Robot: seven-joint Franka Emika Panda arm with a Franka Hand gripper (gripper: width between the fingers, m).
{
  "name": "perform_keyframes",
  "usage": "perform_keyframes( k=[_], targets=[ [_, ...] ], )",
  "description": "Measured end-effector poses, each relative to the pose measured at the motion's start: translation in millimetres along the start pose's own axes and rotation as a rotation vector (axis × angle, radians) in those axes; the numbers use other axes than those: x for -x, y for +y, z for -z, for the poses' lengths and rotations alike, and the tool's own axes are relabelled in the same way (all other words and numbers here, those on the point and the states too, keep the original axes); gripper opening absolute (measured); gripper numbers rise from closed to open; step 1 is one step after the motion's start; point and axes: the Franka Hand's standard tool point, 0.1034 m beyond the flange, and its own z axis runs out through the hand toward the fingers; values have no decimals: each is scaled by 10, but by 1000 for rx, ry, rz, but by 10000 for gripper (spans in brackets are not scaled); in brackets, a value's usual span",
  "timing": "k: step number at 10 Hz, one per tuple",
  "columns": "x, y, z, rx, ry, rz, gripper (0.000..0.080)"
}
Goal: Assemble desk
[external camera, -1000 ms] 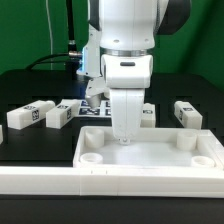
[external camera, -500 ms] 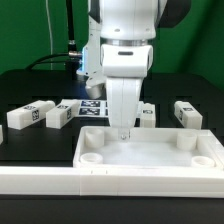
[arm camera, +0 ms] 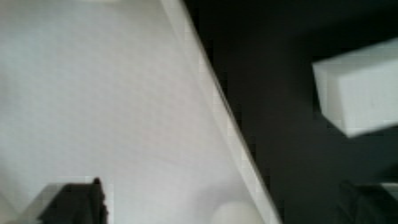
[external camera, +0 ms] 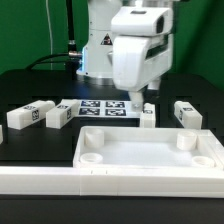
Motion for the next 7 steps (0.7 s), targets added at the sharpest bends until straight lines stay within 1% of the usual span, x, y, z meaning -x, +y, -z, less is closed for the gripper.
perform_keyframes(
  k=[1,2,5,6,7],
  targets=[
    [-121,-83,-12,-1,2,-38,649],
    [-163,-127,-55,-6,1,-39,649],
    [-143,-115,-60,-7,0,-54,649],
    [-138,-126,-64,-10,0,-147,649],
    [-106,-178,-81,-20,-4,-306,649]
  ],
)
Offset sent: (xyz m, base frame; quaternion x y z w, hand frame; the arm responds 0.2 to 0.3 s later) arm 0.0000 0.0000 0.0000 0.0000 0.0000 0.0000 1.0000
